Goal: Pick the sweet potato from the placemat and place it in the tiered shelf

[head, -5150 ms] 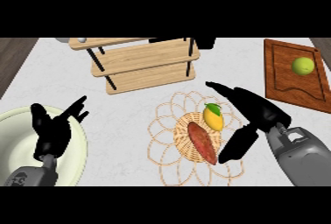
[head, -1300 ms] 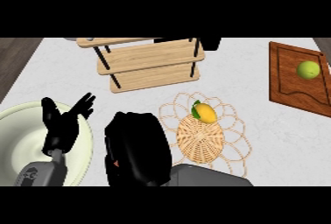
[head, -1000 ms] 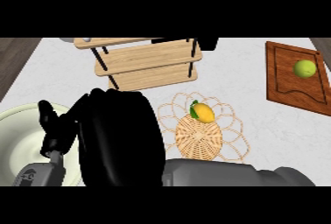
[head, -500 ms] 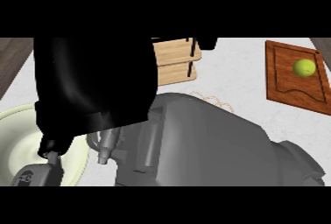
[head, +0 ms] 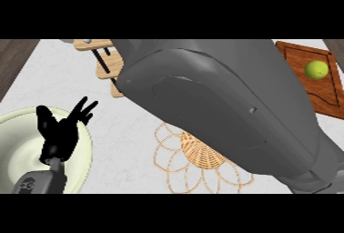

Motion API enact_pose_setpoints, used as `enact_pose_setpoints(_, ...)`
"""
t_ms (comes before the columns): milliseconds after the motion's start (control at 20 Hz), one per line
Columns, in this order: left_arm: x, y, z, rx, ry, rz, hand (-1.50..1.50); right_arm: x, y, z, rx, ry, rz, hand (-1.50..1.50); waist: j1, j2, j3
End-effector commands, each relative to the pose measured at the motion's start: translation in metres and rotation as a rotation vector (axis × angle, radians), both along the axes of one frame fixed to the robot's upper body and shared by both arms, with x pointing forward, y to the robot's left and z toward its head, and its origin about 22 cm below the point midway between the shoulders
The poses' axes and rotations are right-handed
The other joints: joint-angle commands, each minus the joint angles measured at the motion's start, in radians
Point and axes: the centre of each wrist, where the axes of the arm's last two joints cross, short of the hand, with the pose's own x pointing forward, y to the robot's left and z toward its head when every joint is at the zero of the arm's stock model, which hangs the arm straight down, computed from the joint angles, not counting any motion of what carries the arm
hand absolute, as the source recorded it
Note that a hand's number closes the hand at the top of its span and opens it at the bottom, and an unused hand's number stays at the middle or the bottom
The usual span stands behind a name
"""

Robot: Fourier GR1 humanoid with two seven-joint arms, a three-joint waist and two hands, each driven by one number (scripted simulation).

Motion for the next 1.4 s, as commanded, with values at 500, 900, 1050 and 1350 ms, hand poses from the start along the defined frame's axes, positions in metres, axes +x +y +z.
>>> enact_pose_setpoints(500, -0.003, 0.012, -0.019, -0.024, 0.089, 0.017, 0.00, 0.080, -0.014, -0.021, -0.139, 0.093, -0.002, 1.50, 0.017, 0.016, -0.007)
enact_pose_setpoints(900, -0.005, 0.004, -0.008, -0.012, 0.074, 0.022, 0.00, 0.106, -0.020, -0.038, -0.145, 0.074, -0.015, 1.50, 0.021, 0.013, -0.007)
enact_pose_setpoints(1050, -0.009, 0.013, -0.002, 0.010, 0.060, 0.008, 0.00, 0.113, -0.016, -0.047, -0.140, 0.057, -0.042, 1.50, 0.035, 0.016, -0.007)
enact_pose_setpoints(1350, -0.007, -0.001, -0.013, -0.020, 0.075, 0.011, 0.00, 0.121, -0.021, -0.053, -0.094, 0.023, 0.013, 1.50, 0.027, 0.015, -0.007)
